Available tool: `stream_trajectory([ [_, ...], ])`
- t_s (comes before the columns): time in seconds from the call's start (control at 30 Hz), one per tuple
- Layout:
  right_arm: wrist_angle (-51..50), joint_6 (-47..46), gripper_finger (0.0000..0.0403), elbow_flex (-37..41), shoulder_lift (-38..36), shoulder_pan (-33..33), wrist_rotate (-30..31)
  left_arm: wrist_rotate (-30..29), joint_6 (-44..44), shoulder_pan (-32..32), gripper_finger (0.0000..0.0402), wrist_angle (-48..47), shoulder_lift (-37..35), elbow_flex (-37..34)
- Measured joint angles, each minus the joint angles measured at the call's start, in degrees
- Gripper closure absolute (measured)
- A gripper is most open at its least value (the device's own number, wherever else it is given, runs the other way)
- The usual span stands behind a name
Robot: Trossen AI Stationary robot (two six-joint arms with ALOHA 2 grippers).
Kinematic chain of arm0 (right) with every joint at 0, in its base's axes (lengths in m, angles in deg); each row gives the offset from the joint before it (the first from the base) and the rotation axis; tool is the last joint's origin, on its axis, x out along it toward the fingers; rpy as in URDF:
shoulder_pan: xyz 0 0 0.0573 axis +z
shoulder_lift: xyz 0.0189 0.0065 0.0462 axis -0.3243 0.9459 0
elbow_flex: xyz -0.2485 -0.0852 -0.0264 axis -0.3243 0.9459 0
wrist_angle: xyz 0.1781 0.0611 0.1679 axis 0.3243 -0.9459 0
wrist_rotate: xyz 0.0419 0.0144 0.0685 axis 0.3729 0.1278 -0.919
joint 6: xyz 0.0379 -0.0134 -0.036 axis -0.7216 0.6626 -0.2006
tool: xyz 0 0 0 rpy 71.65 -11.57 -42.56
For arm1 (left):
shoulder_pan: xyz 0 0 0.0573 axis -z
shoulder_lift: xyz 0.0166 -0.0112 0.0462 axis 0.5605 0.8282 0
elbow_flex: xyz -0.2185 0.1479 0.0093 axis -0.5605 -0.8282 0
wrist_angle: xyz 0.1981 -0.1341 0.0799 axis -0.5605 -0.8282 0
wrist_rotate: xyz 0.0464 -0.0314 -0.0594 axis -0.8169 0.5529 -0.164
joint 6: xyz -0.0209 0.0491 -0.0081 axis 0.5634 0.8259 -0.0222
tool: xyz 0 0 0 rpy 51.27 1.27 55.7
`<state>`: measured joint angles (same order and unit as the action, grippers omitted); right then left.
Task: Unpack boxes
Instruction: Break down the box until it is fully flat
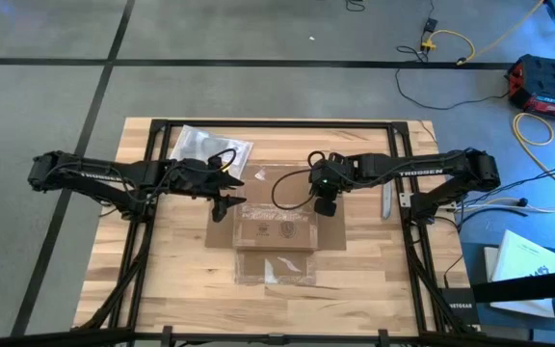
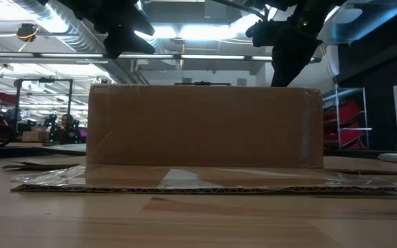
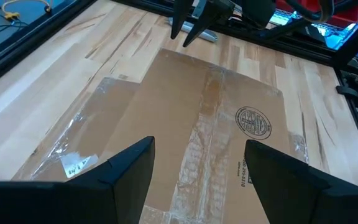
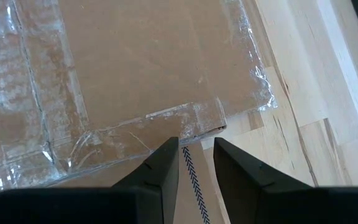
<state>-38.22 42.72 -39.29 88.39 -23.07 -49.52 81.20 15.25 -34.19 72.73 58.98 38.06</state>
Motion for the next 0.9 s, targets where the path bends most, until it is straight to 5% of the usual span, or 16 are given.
stream_trajectory([
  [0.57, 0.1, 0.0, 0.0315, 0.0, 0.0, 0.0, 0.0, 2.6, 3.5, -4.2, 0.0163, 7.3, 4.8, -0.1],
  [0.77, 2.2, 15.2, 0.0315, 0.1, 0.0, 0.0, 4.6, 6.7, -2.0, -3.6, 0.0163, 9.4, 6.1, -0.2],
  [0.9, 3.2, 16.2, 0.0315, 0.1, 0.0, 0.0, 3.8, 6.7, -4.2, -3.5, 0.0163, 11.5, 6.1, -0.2],
])
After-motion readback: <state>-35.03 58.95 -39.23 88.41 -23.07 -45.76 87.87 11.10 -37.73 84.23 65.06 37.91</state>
